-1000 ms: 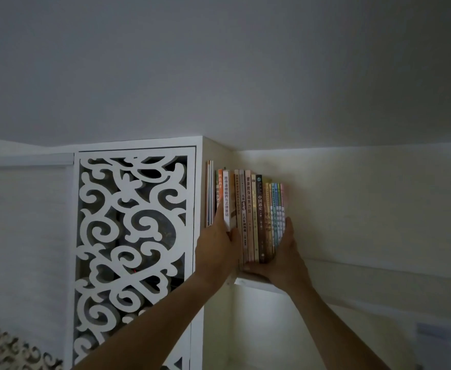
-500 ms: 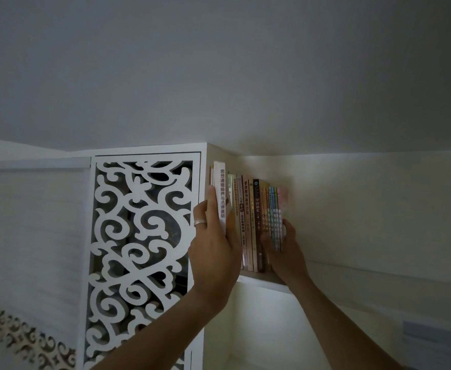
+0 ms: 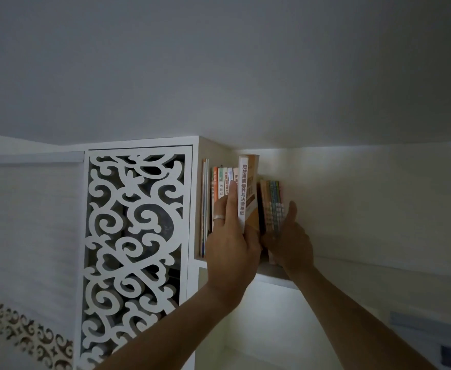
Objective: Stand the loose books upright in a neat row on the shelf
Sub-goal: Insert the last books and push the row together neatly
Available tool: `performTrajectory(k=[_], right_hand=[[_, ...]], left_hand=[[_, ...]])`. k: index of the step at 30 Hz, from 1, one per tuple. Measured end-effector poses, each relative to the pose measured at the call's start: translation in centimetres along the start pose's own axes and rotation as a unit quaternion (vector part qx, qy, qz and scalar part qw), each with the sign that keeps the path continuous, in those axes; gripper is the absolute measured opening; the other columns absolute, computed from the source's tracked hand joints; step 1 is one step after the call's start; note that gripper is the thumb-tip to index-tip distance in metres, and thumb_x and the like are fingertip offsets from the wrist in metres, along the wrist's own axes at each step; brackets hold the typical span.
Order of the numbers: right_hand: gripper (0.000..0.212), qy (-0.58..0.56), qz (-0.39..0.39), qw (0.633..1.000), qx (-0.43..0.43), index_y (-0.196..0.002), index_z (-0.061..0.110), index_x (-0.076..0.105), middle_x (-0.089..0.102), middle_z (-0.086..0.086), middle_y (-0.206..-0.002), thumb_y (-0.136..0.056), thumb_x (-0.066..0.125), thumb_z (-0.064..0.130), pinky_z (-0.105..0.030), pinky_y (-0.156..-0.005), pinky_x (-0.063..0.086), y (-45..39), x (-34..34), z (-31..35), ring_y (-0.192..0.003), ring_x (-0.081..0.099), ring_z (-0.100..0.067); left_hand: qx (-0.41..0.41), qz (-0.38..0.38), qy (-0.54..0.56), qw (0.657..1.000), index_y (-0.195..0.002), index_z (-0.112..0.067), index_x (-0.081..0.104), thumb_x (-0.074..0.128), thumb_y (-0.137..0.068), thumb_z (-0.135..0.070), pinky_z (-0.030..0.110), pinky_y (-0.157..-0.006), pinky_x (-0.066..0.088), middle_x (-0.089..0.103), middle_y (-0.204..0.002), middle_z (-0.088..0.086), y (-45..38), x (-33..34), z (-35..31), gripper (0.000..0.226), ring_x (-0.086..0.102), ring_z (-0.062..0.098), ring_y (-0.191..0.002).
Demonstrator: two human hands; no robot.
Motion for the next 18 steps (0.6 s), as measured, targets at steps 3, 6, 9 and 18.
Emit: performTrajectory(k=[3,6,9,18], right_hand=[[0.109,0.038,-0.041,0.998,0.017,-0.158,0.022,-0.003,0.066,-0.008,-0.113,-0.084,0.061,0.071,-0.043,-0.073,0.059,0.4,-1.7,-1.2,-0.088,0.070,-0.030],[0.104,0.035,-0.049,0.998,0.033,-0.159,0.017,-0.002,0.065,-0.011,-0.121,-0.089,0.062,0.061,-0.041,-0.076,0.056,1.1,-3.2,-2.4,-0.096,0.070,-0.033],[0.101,0.026,-0.042,0.998,0.033,-0.158,0.020,0.000,0.064,-0.008,-0.128,-0.089,0.061,0.063,-0.045,-0.081,0.057,1.3,-3.8,-2.6,-0.101,0.071,-0.032],[0.095,0.029,-0.058,0.998,0.003,-0.157,0.025,0.003,0.068,-0.003,-0.122,-0.091,0.064,0.056,-0.029,-0.064,0.061,1.3,-3.0,-3.8,-0.085,0.072,-0.018]], left_hand=[[-0.002,-0.004,0.012,1.000,-0.158,-0.024,0.033,0.039,-0.103,-0.038,0.006,-0.081,0.054,0.045,-0.144,-0.009,-0.6,1.0,-0.5,0.057,0.055,-0.001,-0.114],[-0.022,0.003,0.022,1.000,-0.156,-0.023,0.036,0.043,-0.105,-0.039,0.009,-0.077,0.057,0.048,-0.142,-0.008,-0.9,2.9,-0.3,0.054,0.062,0.002,-0.105],[-0.028,0.023,0.010,0.999,-0.157,-0.026,0.033,0.046,-0.108,-0.041,0.010,-0.071,0.058,0.047,-0.143,-0.008,-0.7,5.3,0.9,0.053,0.061,-0.007,-0.093],[-0.042,-0.015,-0.093,0.995,-0.152,-0.016,0.043,0.059,-0.099,-0.016,0.041,-0.092,0.060,0.048,-0.140,0.010,-1.0,9.6,5.7,0.055,0.059,0.025,-0.117]])
Point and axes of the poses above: each hand's wrist, its own y-axis away from the middle knuckle, its own x-axis out of the palm, z = x × y, the point moved 4 cm from there along -y, towards the middle knuckle
